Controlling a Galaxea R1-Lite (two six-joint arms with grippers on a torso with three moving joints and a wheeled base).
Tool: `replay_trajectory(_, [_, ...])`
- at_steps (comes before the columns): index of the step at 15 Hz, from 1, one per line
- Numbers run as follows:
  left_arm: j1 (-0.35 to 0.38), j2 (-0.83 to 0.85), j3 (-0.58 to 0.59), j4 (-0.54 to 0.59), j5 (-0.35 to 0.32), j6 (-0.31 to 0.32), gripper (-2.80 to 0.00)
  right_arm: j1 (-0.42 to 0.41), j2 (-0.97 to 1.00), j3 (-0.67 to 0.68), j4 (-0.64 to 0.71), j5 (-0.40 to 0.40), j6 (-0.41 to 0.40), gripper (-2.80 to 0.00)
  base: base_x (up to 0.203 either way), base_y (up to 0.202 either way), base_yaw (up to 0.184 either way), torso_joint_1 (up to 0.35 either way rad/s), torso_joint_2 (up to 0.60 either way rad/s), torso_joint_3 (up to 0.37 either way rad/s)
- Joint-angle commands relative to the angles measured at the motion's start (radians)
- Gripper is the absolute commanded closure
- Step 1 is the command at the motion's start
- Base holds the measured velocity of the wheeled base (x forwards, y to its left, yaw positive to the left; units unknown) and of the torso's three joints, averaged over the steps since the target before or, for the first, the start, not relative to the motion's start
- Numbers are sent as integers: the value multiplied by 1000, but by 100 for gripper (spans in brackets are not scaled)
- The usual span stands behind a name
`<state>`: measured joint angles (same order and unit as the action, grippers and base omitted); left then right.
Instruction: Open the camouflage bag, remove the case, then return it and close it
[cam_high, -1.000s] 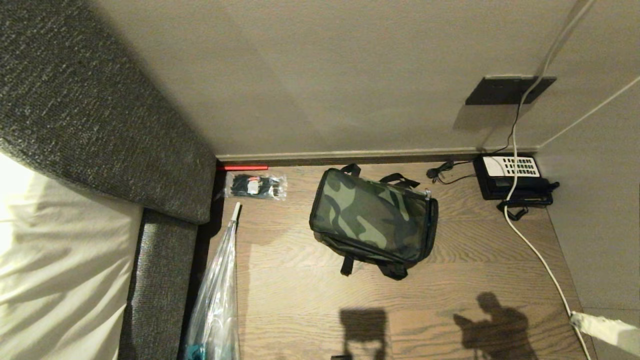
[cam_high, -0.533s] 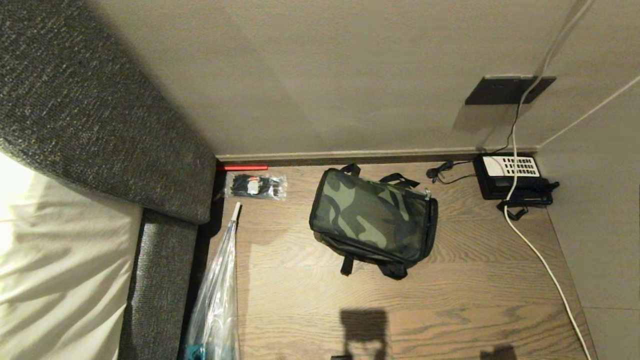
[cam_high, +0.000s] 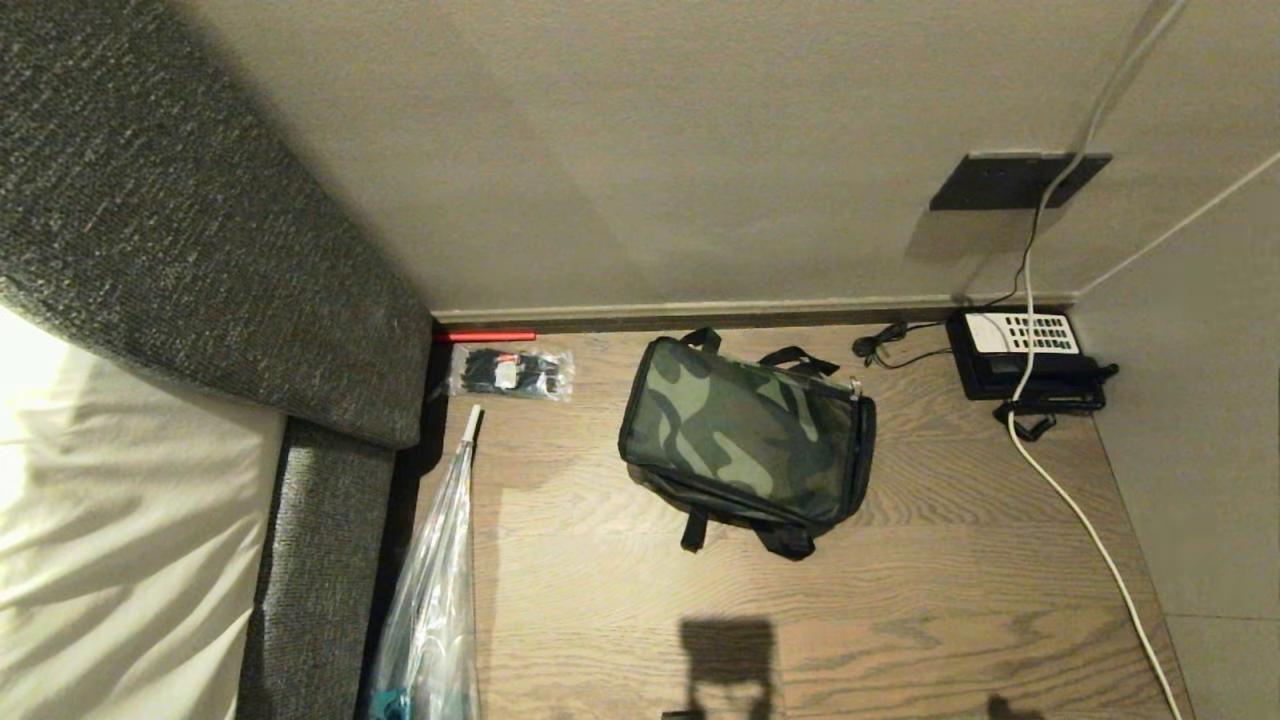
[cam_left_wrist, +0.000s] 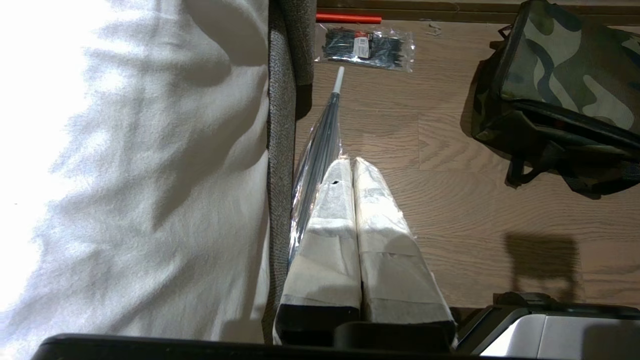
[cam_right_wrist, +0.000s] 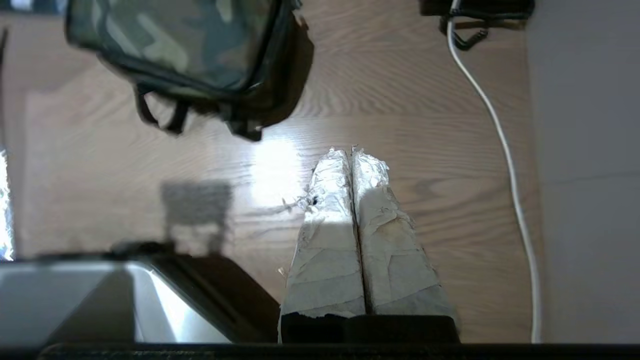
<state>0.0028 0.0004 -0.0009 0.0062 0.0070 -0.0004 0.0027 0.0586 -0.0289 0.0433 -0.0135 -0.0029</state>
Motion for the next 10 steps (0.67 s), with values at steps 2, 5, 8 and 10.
replay_trajectory(2, [0,-2,1,0,1,-1,0,1,-95,34,-65,13,-11,0,0,0,0,0,0,0])
replay_trajectory(5, [0,-2,-1,0,1,-1,0,2,-91,32,-47,12,7,0,0,0,0,0,0,0])
replay_trajectory(8, [0,-2,-1,0,1,-1,0,2,-91,32,-48,12,9,0,0,0,0,0,0,0])
replay_trajectory(10, [0,-2,1,0,1,-1,0,2,-91,32,-48,12,9,0,0,0,0,0,0,0])
